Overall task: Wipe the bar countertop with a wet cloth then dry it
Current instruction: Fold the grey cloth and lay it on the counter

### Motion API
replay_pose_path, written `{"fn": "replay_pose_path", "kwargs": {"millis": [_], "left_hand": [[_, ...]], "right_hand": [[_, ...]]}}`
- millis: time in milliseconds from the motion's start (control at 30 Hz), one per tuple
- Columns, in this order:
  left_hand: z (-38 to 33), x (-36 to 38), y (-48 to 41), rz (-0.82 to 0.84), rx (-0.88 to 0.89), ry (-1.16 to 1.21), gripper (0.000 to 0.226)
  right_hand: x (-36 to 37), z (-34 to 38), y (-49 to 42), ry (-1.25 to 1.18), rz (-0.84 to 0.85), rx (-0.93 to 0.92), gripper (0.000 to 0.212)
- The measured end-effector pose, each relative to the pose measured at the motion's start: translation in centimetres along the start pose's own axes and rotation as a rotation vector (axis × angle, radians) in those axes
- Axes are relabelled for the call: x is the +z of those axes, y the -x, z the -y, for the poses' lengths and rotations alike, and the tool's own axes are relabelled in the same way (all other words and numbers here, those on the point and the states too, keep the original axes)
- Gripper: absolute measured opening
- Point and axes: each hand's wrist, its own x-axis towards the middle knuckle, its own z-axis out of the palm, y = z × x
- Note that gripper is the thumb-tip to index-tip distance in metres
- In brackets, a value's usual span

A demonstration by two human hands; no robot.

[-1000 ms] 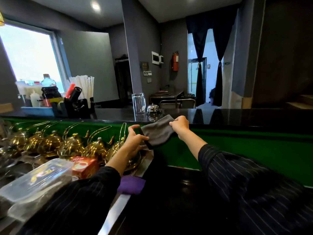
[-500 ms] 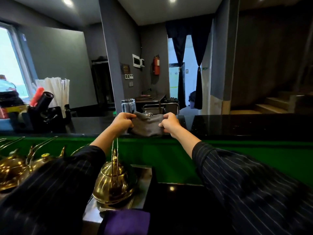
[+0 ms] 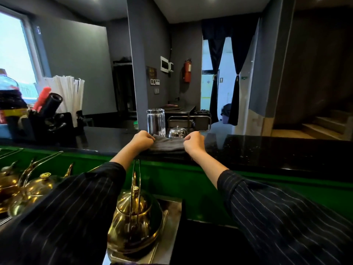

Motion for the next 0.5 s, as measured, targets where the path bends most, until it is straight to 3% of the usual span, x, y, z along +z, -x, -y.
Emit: {"fn": "replay_pose_path", "kwargs": {"millis": [67,167,267,333,433,500], "left_hand": [[-0.1,0.3,-0.2,-0.019,-0.034,-0.053,0.029],[-0.9,0.4,-0.2,-0.008,-0.054,-0.171,0.023],[-1.3,0.6,0.1,-0.004,-0.085,-0.306,0.016],[-1.5,0.8,0.5,-0.032,-0.072,-0.487,0.016],[-1.8,1.4,1.1,-0.094,0.135,-0.595,0.027],[-1.5,1.9,1.2,0.052,0.260,-0.524,0.033]], "right_hand": [[0.4,0.1,0.0,0.096,0.018,-0.039,0.019],[0.6,0.6,0.3,0.212,0.059,-0.063,0.031],[0.1,0.8,0.7,0.368,0.167,-0.139,0.017],[-0.6,0.6,1.1,0.461,0.294,-0.207,0.038],[-1.1,0.1,1.4,0.462,0.436,-0.219,0.048],[-1.1,-0.2,1.5,0.435,0.467,-0.200,0.044]]}}
